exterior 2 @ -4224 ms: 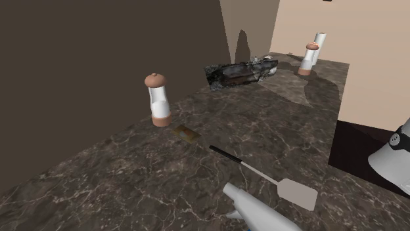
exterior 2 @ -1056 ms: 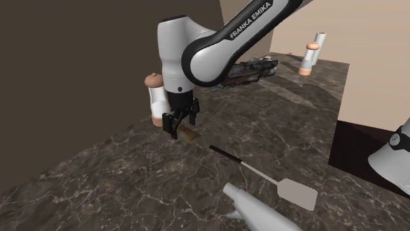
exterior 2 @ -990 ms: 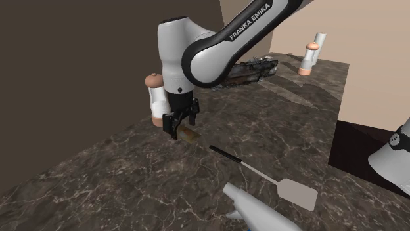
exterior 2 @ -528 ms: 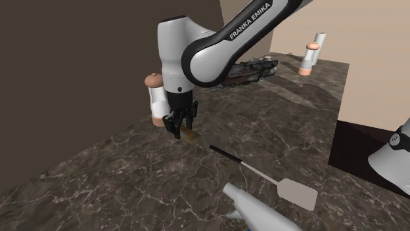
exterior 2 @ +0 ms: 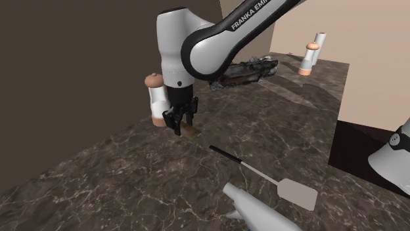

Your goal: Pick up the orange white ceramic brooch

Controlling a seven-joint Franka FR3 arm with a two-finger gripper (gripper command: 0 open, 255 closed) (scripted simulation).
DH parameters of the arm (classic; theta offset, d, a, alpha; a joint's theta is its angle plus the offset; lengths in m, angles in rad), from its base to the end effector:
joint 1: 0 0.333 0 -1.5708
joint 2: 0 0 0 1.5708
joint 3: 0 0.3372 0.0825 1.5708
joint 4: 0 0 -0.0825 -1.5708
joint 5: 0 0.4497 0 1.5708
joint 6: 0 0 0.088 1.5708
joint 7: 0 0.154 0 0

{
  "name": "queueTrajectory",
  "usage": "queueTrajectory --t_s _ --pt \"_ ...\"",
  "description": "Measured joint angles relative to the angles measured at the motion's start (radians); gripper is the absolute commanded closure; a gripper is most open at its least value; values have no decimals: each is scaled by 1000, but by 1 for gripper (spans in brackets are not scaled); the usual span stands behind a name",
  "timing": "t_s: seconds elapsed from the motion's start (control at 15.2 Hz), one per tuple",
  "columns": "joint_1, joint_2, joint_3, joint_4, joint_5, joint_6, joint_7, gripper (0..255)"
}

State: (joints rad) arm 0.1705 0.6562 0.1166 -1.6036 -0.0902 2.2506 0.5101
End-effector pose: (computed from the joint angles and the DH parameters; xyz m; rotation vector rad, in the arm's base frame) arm 0.7305 0.2023 0.1755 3.1269 -0.2979 -0.0063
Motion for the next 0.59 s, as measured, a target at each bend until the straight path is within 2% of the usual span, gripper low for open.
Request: queueTrajectory --t_s 0.59 --pt "-6 -68 6 19 9 -88 -8 255"
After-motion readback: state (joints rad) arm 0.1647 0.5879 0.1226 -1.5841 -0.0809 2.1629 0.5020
